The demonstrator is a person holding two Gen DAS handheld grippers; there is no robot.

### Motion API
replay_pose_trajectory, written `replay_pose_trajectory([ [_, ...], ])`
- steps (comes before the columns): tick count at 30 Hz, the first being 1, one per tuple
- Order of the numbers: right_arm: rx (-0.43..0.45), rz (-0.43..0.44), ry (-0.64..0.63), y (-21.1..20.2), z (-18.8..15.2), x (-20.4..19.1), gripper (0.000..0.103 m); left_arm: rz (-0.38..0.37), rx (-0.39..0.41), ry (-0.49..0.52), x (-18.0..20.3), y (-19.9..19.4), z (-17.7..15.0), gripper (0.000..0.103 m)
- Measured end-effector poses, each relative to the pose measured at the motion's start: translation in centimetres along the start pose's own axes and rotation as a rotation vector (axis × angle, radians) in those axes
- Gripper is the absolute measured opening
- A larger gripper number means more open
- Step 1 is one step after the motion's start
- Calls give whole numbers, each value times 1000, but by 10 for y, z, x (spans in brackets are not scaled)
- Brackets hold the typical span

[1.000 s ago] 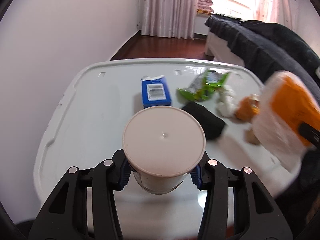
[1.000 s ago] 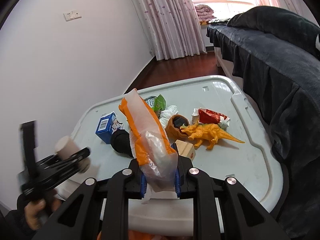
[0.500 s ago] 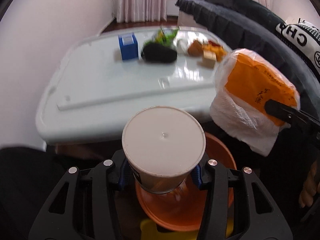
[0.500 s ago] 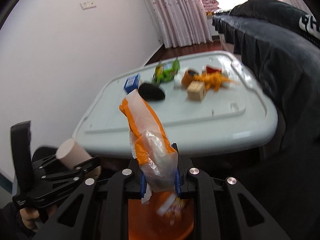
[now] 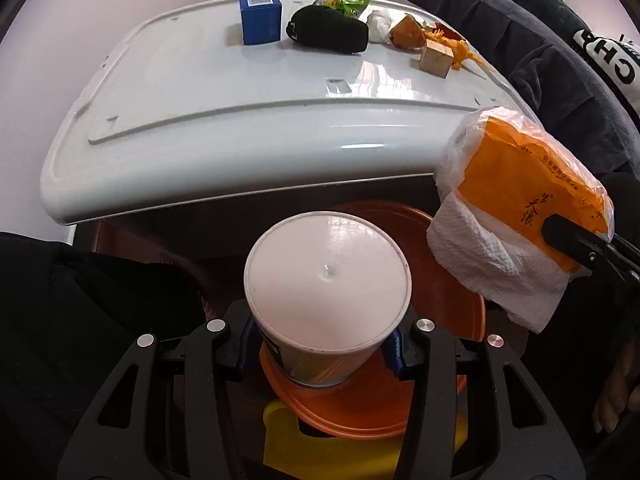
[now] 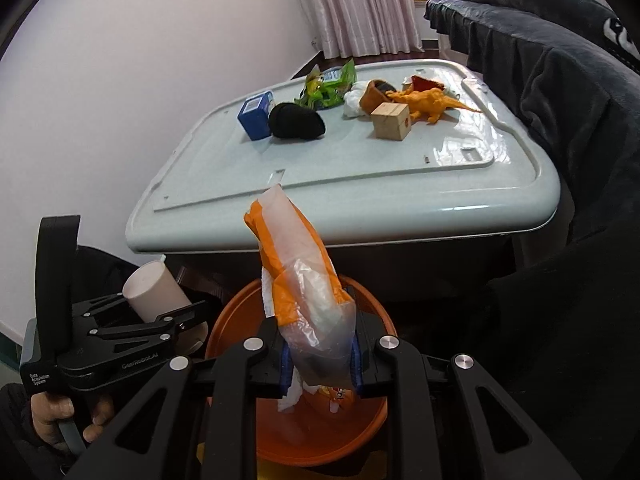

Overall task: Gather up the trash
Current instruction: 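Carry the cup and bag over the bucket and open both grippers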

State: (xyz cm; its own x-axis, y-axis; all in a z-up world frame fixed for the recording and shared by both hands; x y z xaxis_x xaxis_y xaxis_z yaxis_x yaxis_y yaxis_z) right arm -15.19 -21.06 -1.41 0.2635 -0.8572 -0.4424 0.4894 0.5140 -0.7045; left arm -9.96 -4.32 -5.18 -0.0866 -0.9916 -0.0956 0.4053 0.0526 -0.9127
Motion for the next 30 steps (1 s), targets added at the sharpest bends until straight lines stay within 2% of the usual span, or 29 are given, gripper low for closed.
replay_pose_trajectory([
  [4, -13, -2, -2, 2, -2, 0, 24, 1, -5, 4, 0, 1, -1, 47],
  [6, -20, -8, -4, 3, -1, -1, 34, 5, -10, 6, 1, 2, -1, 47],
  [7, -20, -10, -6, 3, -1, -1, 55, 14, -16, 7, 1, 3, -1, 47],
  [8, -6, -22, -11, 1, -1, -2, 70, 22, -19, 7, 1, 3, -2, 48],
  [9, 5, -26, -13, -1, -1, -2, 70, 27, -24, 7, 1, 4, -2, 49],
  [11, 20, -26, -7, -5, 0, -1, 70, 36, -26, 3, 0, 5, -2, 62],
  [22, 40, -18, 18, -6, 11, 7, 69, 42, 4, 5, 0, 0, 1, 63],
  [25, 65, -32, 25, -2, 32, 15, 69, 31, 33, -6, -3, -4, 13, 64],
  [26, 73, -42, 22, 1, 44, 18, 69, 25, 43, -14, -4, -4, 19, 68],
  [30, 102, -99, 35, 20, 93, 38, 69, 32, 109, -58, -9, -5, 45, 70],
])
Point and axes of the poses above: each gripper's, at about its wrist camera, not at the fingertips, and y roughly the way its jaws point, x to its right, z to its top, the point moved 2 cm from there along y, roughly the way its jaws point, and after that the axes turned 13 degrees about z, right-handed, at the moved point
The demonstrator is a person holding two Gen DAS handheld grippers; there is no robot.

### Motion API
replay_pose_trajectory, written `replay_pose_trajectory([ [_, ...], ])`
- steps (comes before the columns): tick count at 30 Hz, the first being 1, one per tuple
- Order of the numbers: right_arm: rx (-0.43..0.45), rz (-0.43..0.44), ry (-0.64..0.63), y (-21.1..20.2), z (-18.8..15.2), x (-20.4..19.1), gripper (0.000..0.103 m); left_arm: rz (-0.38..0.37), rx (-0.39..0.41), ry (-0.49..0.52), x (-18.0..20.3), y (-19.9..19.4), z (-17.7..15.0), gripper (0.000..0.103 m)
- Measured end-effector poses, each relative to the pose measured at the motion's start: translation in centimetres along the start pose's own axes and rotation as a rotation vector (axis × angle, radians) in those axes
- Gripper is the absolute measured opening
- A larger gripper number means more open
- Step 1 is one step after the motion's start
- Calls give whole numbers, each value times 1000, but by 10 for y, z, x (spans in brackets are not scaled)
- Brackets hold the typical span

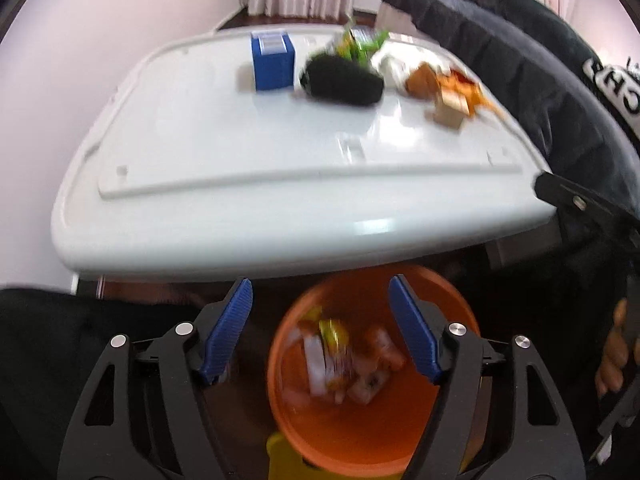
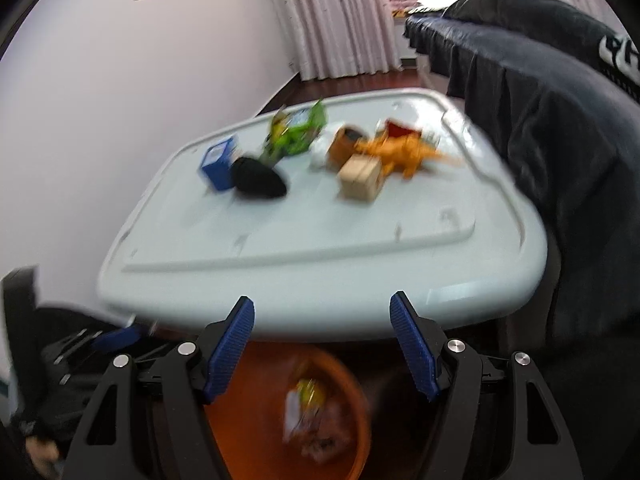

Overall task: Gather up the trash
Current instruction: 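Grasp the wooden block with the right gripper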

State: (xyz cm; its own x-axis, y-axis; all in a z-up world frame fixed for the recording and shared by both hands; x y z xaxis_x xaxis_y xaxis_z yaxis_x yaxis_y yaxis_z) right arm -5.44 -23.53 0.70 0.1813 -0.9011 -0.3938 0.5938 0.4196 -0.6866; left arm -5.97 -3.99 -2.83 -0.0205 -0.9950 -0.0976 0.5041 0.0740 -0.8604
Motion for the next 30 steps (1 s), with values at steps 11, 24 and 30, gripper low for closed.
replay_pose_trajectory([
  [11, 3, -116, 149, 98, 74, 39, 69, 4, 37, -28, -3, 20, -1, 70],
  [24, 7, -291, 76, 137, 71, 38, 41, 6, 32, -61, -12, 25, -4, 70],
  [30, 24, -320, 5, 134, 63, 37, 35, 21, 62, -58, -12, 22, -5, 70],
])
Point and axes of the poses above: each gripper's, at about its wrist camera, not at the fingertips, and y roughly the way its jaws point, x to its right, z to its top, the point moved 2 cm from there along y, roughly the way its jaws point, and after that the axes turned 13 degrees about z, right-handed, at the moved point
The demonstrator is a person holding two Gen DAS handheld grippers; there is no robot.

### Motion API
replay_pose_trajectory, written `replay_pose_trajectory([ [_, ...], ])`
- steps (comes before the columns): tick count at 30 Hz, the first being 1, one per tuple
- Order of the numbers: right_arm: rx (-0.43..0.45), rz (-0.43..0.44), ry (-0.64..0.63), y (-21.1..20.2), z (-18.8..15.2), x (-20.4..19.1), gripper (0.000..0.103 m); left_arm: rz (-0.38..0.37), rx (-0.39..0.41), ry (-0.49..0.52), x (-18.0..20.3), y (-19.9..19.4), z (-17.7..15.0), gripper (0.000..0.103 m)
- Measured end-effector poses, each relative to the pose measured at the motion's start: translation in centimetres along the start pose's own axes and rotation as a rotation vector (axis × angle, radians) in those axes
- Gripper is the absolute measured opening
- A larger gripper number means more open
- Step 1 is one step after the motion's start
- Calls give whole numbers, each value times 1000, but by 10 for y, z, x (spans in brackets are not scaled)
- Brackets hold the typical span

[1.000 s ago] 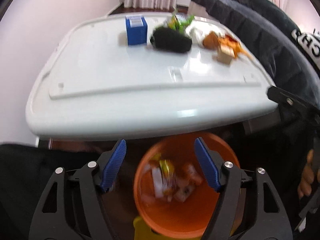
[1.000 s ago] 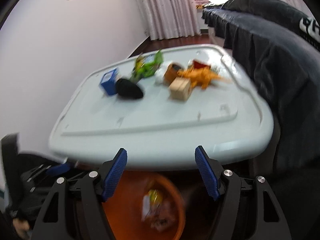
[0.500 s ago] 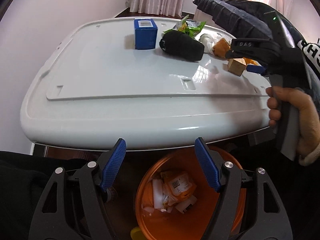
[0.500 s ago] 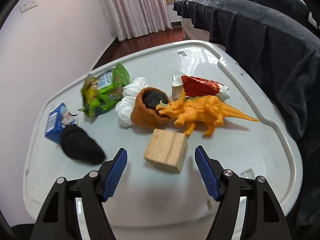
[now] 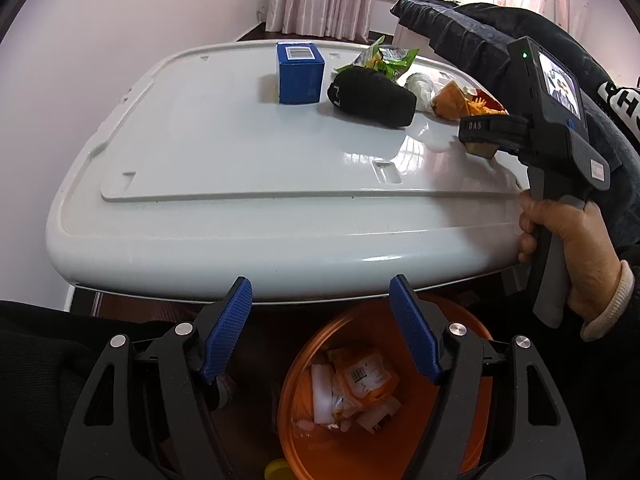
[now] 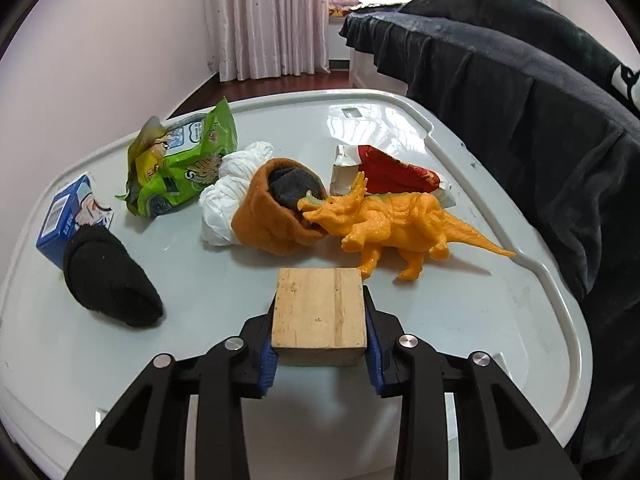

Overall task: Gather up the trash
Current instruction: 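Grasp the wooden block with the right gripper, then grasp the black sock with the left gripper while the right holds the block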

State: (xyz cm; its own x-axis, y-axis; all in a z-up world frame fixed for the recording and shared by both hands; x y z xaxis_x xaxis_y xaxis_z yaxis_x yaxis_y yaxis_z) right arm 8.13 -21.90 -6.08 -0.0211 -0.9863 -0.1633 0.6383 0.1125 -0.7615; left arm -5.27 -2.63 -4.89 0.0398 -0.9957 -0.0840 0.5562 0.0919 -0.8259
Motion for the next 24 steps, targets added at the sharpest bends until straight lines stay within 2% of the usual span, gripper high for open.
replay_pose_trajectory([
  [7, 3, 64, 29, -8, -3, 8, 35, 22, 21, -1, 0, 2, -1, 70],
  [13, -18, 199, 83, -33, -2, 10, 35, 19, 30, -27, -1, 1, 4, 70],
  [16, -26, 275, 74, -55, 4, 7, 35, 6, 25, -58, 3, 0, 20, 70],
  [18, -15, 312, 54, -77, 9, 7, 35, 3, 50, -86, 10, -4, 39, 70],
  [21, 28, 323, -2, -108, 19, 16, 35, -15, 39, -133, 22, -1, 65, 70],
  [24, 100, 282, -55, -131, 21, 32, 35, -47, 10, -214, 36, 7, 94, 70],
])
Point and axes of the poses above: each gripper's, at about its wrist camera, not at the fingertips, and y roughly the way its jaws point, x to its right, z to its top, the point moved 2 cm from there along y, roughly the way its jaws point, and after that the axes turned 13 degrees about z, right-handed, at the moved point
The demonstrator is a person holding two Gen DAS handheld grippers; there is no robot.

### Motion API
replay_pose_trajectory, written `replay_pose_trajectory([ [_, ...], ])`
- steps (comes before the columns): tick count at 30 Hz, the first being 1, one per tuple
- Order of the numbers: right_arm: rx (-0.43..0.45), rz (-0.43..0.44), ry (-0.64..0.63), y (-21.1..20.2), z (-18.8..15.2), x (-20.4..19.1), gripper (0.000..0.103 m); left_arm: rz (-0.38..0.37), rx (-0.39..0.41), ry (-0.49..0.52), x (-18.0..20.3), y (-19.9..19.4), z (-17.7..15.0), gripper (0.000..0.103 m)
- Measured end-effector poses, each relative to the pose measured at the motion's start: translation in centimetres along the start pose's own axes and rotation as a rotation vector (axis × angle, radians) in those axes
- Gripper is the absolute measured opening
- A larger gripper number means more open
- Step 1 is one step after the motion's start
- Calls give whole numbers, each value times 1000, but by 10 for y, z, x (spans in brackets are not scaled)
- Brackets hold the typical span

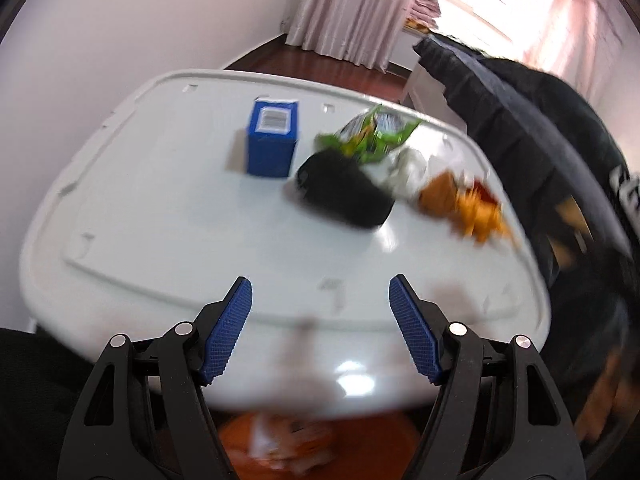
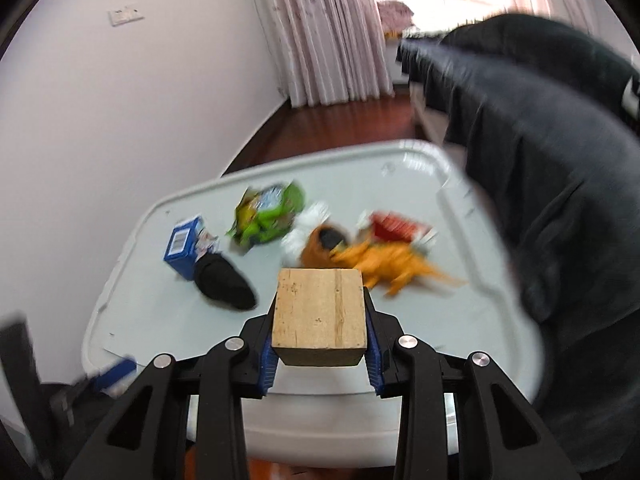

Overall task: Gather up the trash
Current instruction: 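Grasp the black sock with the left gripper while the right holds the block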

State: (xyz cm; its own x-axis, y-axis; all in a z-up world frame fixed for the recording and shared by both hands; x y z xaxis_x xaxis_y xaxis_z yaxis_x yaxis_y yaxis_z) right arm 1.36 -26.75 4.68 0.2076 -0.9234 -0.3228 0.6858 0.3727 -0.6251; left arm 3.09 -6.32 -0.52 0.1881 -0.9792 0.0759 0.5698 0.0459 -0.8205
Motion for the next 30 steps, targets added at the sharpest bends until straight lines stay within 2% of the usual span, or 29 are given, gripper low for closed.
replay_pose_trajectory([
  [3, 39, -36, 4, -10, -3, 18, 35, -4, -3, -66, 24, 16, 24, 70],
  [8, 5, 25, 136, 0, -9, 42, 35, 59, -15, -102, 49, 44, 48, 70],
  [12, 18, 36, 153, -3, -8, 45, 35, 89, -37, -178, 50, 64, 58, 70],
  [18, 33, 70, 143, -6, -6, 41, 35, 187, -56, -230, 48, 97, 66, 70],
  [21, 24, 79, 143, -5, -6, 40, 35, 219, -98, -230, 48, 114, 69, 70],
  [23, 23, 84, 153, -4, -6, 42, 35, 231, -71, -208, 51, 114, 69, 70],
  [24, 23, 86, 158, -4, -6, 42, 35, 243, -67, -181, 54, 115, 69, 68],
  [26, 23, 82, 166, -4, -6, 44, 35, 300, -46, -97, 59, 115, 65, 52],
  [28, 21, 78, 169, -3, -6, 45, 35, 314, -15, -40, 61, 112, 59, 49],
  [30, 19, 68, 166, -2, -6, 45, 35, 285, -5, -23, 57, 109, 57, 47],
])
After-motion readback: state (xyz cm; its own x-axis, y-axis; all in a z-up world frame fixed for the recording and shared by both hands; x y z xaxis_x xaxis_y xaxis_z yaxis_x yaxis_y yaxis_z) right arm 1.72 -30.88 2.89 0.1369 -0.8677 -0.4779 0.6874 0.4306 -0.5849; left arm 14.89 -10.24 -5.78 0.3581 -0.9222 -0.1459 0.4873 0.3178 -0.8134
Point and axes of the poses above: each gripper's, at about its wrist camera, not at the fingertips, and y roughly the way its jaws point, x to its right, z to its top, the point moved 2 cm from there along y, roughly the way its jaws point, and after that the axes turned 13 degrees about z, right-handed, at the moved point
